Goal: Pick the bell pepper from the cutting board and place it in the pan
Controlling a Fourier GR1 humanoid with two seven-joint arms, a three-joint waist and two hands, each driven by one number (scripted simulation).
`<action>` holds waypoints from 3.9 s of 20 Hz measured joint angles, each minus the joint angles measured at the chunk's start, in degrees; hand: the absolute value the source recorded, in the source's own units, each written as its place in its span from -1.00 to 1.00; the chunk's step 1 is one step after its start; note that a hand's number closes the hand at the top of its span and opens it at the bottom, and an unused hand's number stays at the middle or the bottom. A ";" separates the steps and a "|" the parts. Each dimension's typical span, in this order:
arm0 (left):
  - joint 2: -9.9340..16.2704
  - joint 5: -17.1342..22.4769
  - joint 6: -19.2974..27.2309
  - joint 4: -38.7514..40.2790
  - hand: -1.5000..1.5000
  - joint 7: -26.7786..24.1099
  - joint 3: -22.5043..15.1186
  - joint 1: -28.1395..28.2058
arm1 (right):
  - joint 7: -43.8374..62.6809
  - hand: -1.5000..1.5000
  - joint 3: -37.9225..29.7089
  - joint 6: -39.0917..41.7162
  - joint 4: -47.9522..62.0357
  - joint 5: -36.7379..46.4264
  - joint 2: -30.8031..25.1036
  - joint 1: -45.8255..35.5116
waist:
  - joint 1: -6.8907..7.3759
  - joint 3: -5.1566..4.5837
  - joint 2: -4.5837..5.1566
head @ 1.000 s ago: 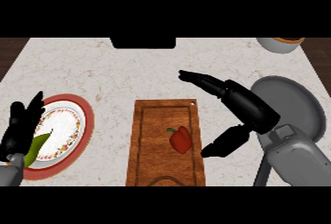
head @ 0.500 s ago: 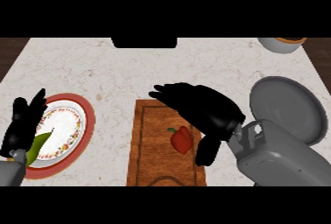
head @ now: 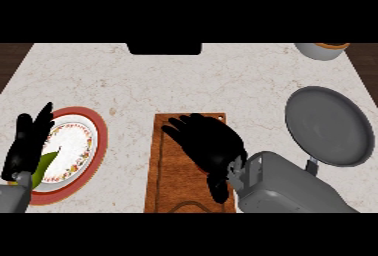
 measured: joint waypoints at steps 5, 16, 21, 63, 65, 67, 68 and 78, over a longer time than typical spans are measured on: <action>-0.97 -1.30 -0.93 -0.17 0.00 -0.17 1.18 0.67 | -0.99 -1.00 -0.06 1.94 0.15 5.72 1.40 3.49 | -0.07 0.02 0.02; -2.41 -3.48 -2.92 -1.93 0.00 2.06 3.82 0.47 | -7.15 -1.00 -0.31 3.00 4.99 17.78 4.08 8.68 | -0.03 0.04 0.04; -4.01 -5.07 -3.50 -1.54 0.00 1.12 5.03 1.02 | -10.09 -1.00 -2.45 4.55 4.79 21.81 5.43 10.87 | -0.08 0.03 0.05; -6.95 -9.61 -6.35 -2.24 0.00 1.52 14.88 4.94 | -34.38 1.00 -33.74 -15.40 18.35 35.61 -11.42 26.12 | -8.12 0.39 -1.08; -6.91 -9.37 -6.09 -2.40 0.00 1.29 15.49 5.85 | -38.64 1.00 -40.17 -18.39 17.62 32.05 -16.38 28.11 | -8.83 0.42 -1.32; -6.95 -9.16 -6.20 -2.51 0.00 1.02 15.70 6.57 | -43.63 1.00 -46.53 -21.68 16.99 27.83 -20.03 29.66 | -9.04 0.44 -1.42; -7.00 -9.16 -6.20 -2.80 0.00 0.84 15.68 6.80 | -46.42 1.00 -49.61 -22.90 16.81 25.30 -21.44 30.44 | -8.91 0.45 -1.44; -7.47 -9.85 -8.44 -3.07 0.00 0.60 13.30 3.99 | -72.09 1.00 -73.44 -21.81 24.75 5.15 -31.83 40.34 | -2.93 0.12 -0.30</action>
